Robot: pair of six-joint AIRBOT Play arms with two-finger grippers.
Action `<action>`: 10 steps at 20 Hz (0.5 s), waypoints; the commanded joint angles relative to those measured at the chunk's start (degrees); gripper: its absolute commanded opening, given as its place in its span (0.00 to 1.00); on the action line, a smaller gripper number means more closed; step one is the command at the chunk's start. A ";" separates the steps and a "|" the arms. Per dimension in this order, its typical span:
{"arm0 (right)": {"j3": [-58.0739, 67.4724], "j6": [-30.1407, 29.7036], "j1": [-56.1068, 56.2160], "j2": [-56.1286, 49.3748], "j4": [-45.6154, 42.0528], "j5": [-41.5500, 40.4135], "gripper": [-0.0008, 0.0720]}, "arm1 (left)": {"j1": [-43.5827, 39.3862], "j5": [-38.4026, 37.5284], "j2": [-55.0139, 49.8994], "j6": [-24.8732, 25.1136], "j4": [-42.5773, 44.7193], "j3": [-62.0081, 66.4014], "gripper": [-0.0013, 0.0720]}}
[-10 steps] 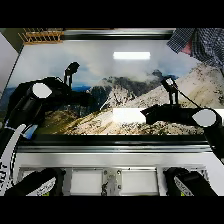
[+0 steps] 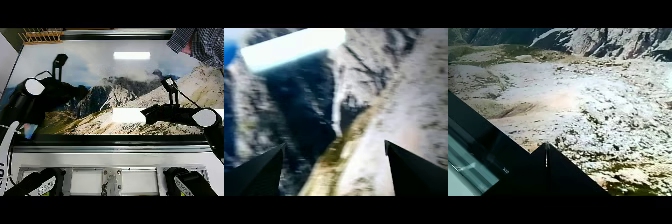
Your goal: Fold the clothes and pants, and hang the long-sleeved shirts on hangers.
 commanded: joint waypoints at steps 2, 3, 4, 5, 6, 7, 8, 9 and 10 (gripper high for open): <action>0.04 0.02 0.04 -0.02 0.02 0.00 0.06 | 6.62 2.69 -4.92 -0.72 26.69 4.70 0.97; 0.04 0.02 0.04 -0.02 0.04 0.00 0.06 | 7.54 3.32 -7.19 -0.68 27.96 4.66 0.97; 0.04 0.02 0.04 -0.02 0.02 0.00 0.06 | 8.33 4.35 -9.90 -0.68 28.59 4.24 0.97; 0.04 0.02 0.04 -0.02 0.02 0.00 0.06 | 8.87 5.73 -12.81 -0.61 29.00 4.07 0.97; 0.04 0.02 0.04 -0.02 0.04 0.00 0.06 | 9.16 7.02 -15.61 -0.61 29.05 4.35 0.97; 0.04 0.02 0.04 -0.02 0.02 0.00 0.06 | 9.62 7.87 -18.27 -0.61 29.14 5.01 0.97; 0.04 0.02 0.04 -0.02 0.02 0.00 0.06 | 9.77 8.02 -21.03 -0.63 29.14 6.21 0.97; 0.04 0.02 0.04 -0.04 0.02 0.00 0.06 | 9.75 7.93 -23.52 -0.63 29.14 7.69 0.97; 0.04 0.02 0.04 -0.02 0.02 0.00 0.06 | 9.75 7.74 -25.83 -0.63 29.05 9.44 0.97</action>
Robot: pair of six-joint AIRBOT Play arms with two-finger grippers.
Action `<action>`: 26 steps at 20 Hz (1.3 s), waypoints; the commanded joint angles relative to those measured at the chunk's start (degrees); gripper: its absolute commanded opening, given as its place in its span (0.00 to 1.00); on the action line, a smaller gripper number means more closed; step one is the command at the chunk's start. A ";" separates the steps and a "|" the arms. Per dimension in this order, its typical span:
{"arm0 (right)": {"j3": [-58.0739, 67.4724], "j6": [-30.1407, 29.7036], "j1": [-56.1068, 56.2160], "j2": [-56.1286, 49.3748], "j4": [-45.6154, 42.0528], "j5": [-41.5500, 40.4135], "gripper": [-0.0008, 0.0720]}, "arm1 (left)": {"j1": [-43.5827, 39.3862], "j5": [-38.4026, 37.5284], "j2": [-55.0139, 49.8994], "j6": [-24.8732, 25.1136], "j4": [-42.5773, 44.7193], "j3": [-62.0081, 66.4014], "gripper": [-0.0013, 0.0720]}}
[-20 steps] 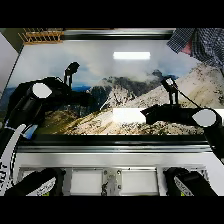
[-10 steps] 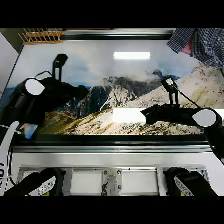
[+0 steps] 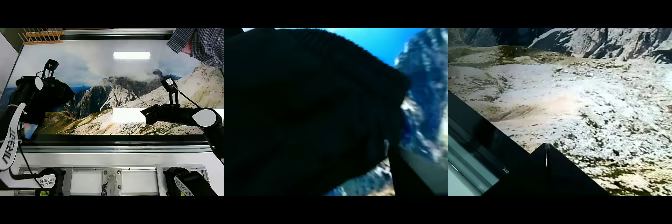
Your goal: Fold the clothes and pants, and hang the long-sleeved shirts on hangers.
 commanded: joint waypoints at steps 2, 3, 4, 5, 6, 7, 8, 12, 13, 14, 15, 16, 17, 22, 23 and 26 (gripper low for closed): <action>0.04 0.02 0.04 -0.02 0.00 0.02 0.06 | 0.39 0.09 -10.36 -0.09 1.84 6.32 0.97; 0.04 0.02 0.04 -0.02 0.02 0.02 0.06 | -0.04 -0.83 -11.67 -0.09 1.81 7.52 0.97; 0.04 0.02 0.04 -0.04 0.00 0.02 0.06 | -0.35 -1.18 -12.39 -0.31 1.38 7.96 0.97; 0.04 0.02 0.04 -0.04 0.00 0.02 0.06 | -0.70 -1.20 -12.90 -1.29 1.44 7.96 0.97; 0.04 0.02 0.04 -0.04 0.00 0.02 0.06 | -1.11 -1.20 -13.42 -1.60 1.42 7.96 0.97; 0.04 0.02 0.04 -0.04 0.02 0.02 0.06 | -1.49 -1.38 -13.90 -1.66 1.44 7.93 0.97; 0.04 0.02 0.04 -0.04 0.00 0.02 0.06 | -1.75 -1.33 -14.21 -3.50 1.53 7.93 0.94; 0.04 0.02 0.04 -0.04 0.00 0.02 0.06 | -2.12 -5.73 -14.10 -9.60 1.51 9.92 0.03; 0.04 0.02 0.04 -0.02 0.00 0.02 0.06 | -2.69 -8.72 -13.51 -10.10 1.53 11.76 0.03; 0.04 0.02 0.04 -0.02 0.00 0.02 0.06 | -3.41 -10.97 -12.24 -10.08 1.51 13.44 0.03; 0.04 0.02 0.04 -0.04 0.00 0.00 0.06 | -4.37 -12.57 -10.23 -10.08 1.49 15.28 0.03; 0.04 0.02 0.04 -0.09 0.20 -0.37 0.06 | -5.84 -13.38 -8.04 -10.08 1.46 16.92 0.03; 0.04 0.02 0.04 -0.09 1.95 -0.63 0.06 | -7.52 -14.10 -5.64 -10.10 1.40 18.53 0.03; 1.03 -1.36 -2.51 0.59 0.31 -10.25 0.06 | -21.07 -15.21 4.61 -10.08 -6.40 22.03 0.03; 1.81 -0.13 -5.16 1.22 -1.57 -14.14 0.06 | -24.85 -15.13 5.29 -10.08 -9.11 22.03 0.03; 3.02 6.69 -15.32 3.10 -3.19 -19.91 0.06 | -37.00 -12.31 3.50 -10.14 -13.16 22.03 0.03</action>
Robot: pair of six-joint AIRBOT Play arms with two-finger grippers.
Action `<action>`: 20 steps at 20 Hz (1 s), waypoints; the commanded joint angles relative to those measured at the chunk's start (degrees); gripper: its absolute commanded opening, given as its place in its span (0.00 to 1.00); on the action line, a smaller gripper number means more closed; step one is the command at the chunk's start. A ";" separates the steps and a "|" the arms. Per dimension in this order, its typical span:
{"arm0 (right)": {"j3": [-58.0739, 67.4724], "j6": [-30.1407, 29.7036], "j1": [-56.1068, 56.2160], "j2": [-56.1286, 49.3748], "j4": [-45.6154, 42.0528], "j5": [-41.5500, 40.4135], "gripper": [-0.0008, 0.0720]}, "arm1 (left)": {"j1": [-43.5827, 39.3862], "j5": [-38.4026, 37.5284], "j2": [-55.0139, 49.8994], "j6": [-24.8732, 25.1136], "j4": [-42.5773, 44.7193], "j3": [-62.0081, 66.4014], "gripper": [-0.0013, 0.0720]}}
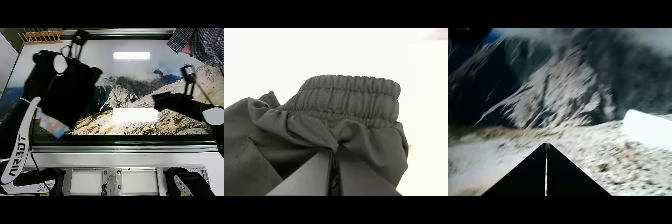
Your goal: Fold the clothes and pants, and hang the long-sleeved shirts on hangers.
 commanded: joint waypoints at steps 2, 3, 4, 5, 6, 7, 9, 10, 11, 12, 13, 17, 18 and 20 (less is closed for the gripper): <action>1.01 9.81 -14.16 1.99 -2.34 -5.31 0.06 | -17.59 6.67 -3.41 -0.02 -7.19 0.46 0.03; 1.01 10.64 -16.72 2.10 -2.36 -3.43 0.06 | -20.76 9.05 -5.55 0.00 -6.54 0.48 0.03; 1.01 10.60 -18.91 2.10 -2.36 -1.11 0.06 | -22.67 10.38 -7.28 -0.28 -5.40 0.50 0.11; 1.01 10.60 -20.59 2.08 -2.36 1.05 0.06 | -23.23 10.34 -8.17 -3.13 -3.61 0.52 0.52; 1.01 10.58 -22.01 2.08 -2.38 3.08 0.06 | -22.49 8.33 -8.55 -10.16 -1.05 0.50 0.84; 1.01 10.58 -22.91 2.08 -2.38 4.61 0.06 | -20.39 3.58 -8.33 -17.46 0.79 0.44 0.84; 0.98 10.58 -23.61 2.08 -2.40 6.84 0.06 | -14.43 -4.20 -6.25 -25.92 -0.33 -2.99 0.84; 0.96 10.58 -23.56 2.08 -2.36 7.56 0.06 | -11.04 -4.46 -3.28 -28.13 -2.38 -8.44 0.84; 0.96 10.58 -23.50 2.05 -2.19 8.15 0.06 | -8.22 -3.54 -0.09 -29.05 -4.85 -14.21 0.84; 0.94 10.58 -23.45 2.05 -2.19 8.44 0.06 | -5.29 -2.21 3.76 -29.55 -7.78 -20.98 0.84; 0.94 10.58 -23.45 2.05 -2.21 8.48 0.06 | -2.71 -1.01 7.37 -29.86 -10.69 -27.21 0.84; 0.94 10.60 -23.45 2.05 -2.16 8.48 0.06 | 6.45 3.10 20.85 -33.94 -22.08 -50.82 0.84; 0.94 10.60 -23.45 2.05 -2.16 8.48 0.06 | 8.24 4.02 23.58 -34.84 -23.91 -55.69 0.84; 0.94 10.60 -23.45 2.05 -2.14 8.48 0.06 | 10.91 6.29 28.30 -37.99 -25.51 -63.28 0.84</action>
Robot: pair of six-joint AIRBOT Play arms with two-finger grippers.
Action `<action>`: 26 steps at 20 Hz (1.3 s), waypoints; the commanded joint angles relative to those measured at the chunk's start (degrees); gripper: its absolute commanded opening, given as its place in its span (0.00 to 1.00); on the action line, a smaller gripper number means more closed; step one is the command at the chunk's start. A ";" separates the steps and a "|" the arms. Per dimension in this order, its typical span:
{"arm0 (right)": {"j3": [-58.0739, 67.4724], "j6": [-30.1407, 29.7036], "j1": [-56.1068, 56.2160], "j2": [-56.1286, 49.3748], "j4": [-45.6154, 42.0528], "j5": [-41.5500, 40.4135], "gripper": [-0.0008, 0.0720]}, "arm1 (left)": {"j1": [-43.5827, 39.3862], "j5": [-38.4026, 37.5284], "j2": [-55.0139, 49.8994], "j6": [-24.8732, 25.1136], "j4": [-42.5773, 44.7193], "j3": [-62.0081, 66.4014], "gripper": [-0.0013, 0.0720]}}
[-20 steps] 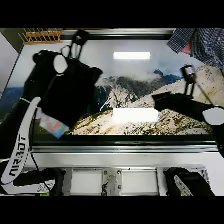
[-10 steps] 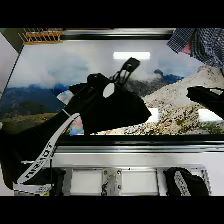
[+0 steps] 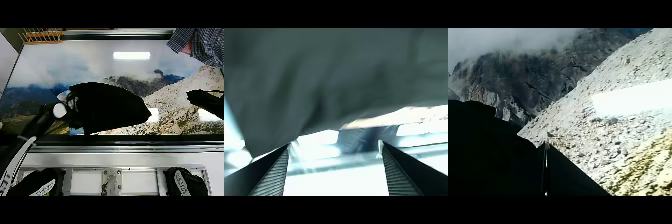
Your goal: Fold the clothes and pants, and hang the long-sleeved shirts on hangers.
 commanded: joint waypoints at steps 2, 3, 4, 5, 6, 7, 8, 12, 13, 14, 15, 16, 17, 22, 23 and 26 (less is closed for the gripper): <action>0.02 0.00 -0.04 0.04 0.09 0.37 0.06 | 6.12 6.97 11.54 -8.31 -5.66 -17.40 0.84; 0.02 0.00 -0.04 0.04 0.26 0.39 0.06 | 6.80 8.68 13.49 -9.92 -5.68 -19.30 0.84; 0.02 0.00 -0.04 0.04 0.63 0.42 0.06 | 7.34 10.23 15.32 -11.80 -5.68 -21.07 0.84; 0.02 0.00 -0.04 0.04 1.40 0.42 0.06 | 7.67 11.69 16.61 -12.92 -5.70 -22.49 0.84; 0.02 0.00 -0.04 0.04 1.99 0.39 0.06 | 7.67 13.25 17.59 -13.64 -5.68 -23.85 0.84; 0.02 0.00 -0.04 0.04 2.47 0.39 0.06 | 7.67 14.29 18.03 -14.19 -5.68 -24.79 0.84; 0.02 0.00 -0.02 0.04 2.62 0.39 0.06 | 7.65 15.34 17.84 -14.19 -5.75 -25.31 0.84; 0.02 0.00 -0.02 0.04 2.93 0.44 0.06 | 7.54 20.41 12.35 -13.77 -9.51 -25.29 0.84; 0.02 0.00 -0.02 0.07 3.10 0.44 0.06 | 7.54 21.55 10.75 -12.74 -11.21 -25.14 0.84; 0.02 0.00 -0.02 0.04 3.08 0.44 0.06 | 7.54 21.66 9.38 -11.41 -11.17 -24.26 0.84; 0.02 0.00 -0.02 0.07 3.08 0.44 0.06 | 7.54 21.62 8.02 -10.23 -11.15 -23.12 0.84; 0.02 0.00 -0.02 0.07 3.08 0.48 0.06 | 7.54 21.62 6.78 -9.29 -11.15 -21.94 0.84; 0.02 0.00 -0.02 0.07 3.08 0.66 0.06 | 7.54 21.51 5.44 -7.87 -11.08 -20.76 0.84; 0.02 0.00 -0.02 0.04 3.06 0.81 0.06 | 6.54 18.91 -1.60 -5.90 -11.13 -16.37 0.84; 0.02 0.00 -0.02 0.07 3.08 0.81 0.06 | 5.40 18.95 -2.25 -4.17 -11.06 -15.28 0.84; 0.02 0.00 -0.02 0.04 3.08 1.03 0.06 | 3.19 19.21 -3.67 -3.52 -9.53 -12.02 0.84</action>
